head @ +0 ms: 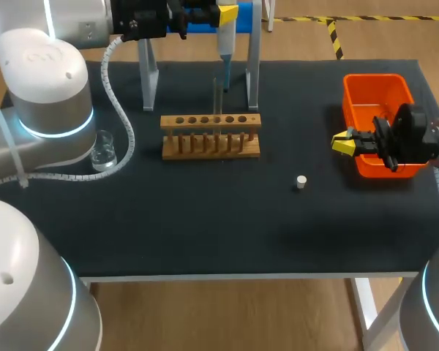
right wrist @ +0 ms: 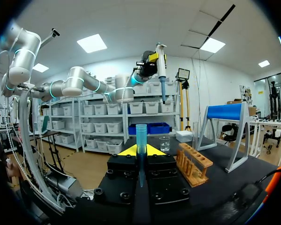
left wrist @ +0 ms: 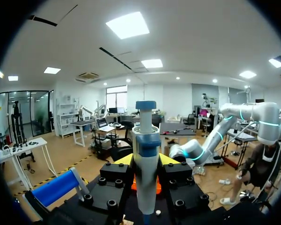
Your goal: Invert the test tube, pick up the pipette, mount the tip to pipette, aspirate from beaker and dispense into the tube, eject the tip, return the pipette, and cap with the stopper.
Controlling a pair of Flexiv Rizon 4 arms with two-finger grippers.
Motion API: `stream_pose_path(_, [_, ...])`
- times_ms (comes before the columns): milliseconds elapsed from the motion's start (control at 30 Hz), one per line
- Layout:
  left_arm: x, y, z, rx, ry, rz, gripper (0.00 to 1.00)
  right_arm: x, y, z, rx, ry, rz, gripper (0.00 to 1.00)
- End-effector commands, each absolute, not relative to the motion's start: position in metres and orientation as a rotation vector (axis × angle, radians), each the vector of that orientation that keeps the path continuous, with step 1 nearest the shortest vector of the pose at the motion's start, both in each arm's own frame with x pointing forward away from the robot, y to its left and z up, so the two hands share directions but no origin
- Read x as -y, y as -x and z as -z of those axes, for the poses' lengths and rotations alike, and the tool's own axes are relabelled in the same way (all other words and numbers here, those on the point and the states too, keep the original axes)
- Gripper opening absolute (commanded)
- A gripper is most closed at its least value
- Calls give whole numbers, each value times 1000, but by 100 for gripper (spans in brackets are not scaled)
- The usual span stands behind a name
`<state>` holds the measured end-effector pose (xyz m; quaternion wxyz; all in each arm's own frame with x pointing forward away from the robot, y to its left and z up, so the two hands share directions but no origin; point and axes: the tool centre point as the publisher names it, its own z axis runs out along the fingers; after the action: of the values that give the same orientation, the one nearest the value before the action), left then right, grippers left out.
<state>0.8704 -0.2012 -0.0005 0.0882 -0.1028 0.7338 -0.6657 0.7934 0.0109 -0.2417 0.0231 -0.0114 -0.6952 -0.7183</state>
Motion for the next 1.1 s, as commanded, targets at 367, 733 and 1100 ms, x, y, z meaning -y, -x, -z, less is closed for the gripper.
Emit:
stream_pose_path(367, [201,-871,0,-2184,302,1985,0,-44,-797,236,2189,-3,2177,0])
stream_pose_path(733, [201,-871,0,-2184,302,1985,0,-79,-809,228,2205,-49,2174,0])
stream_pose_path(1100, [201,-871,0,-2184,302,1985,0,-119,-825,232,2220,-50,2172,0])
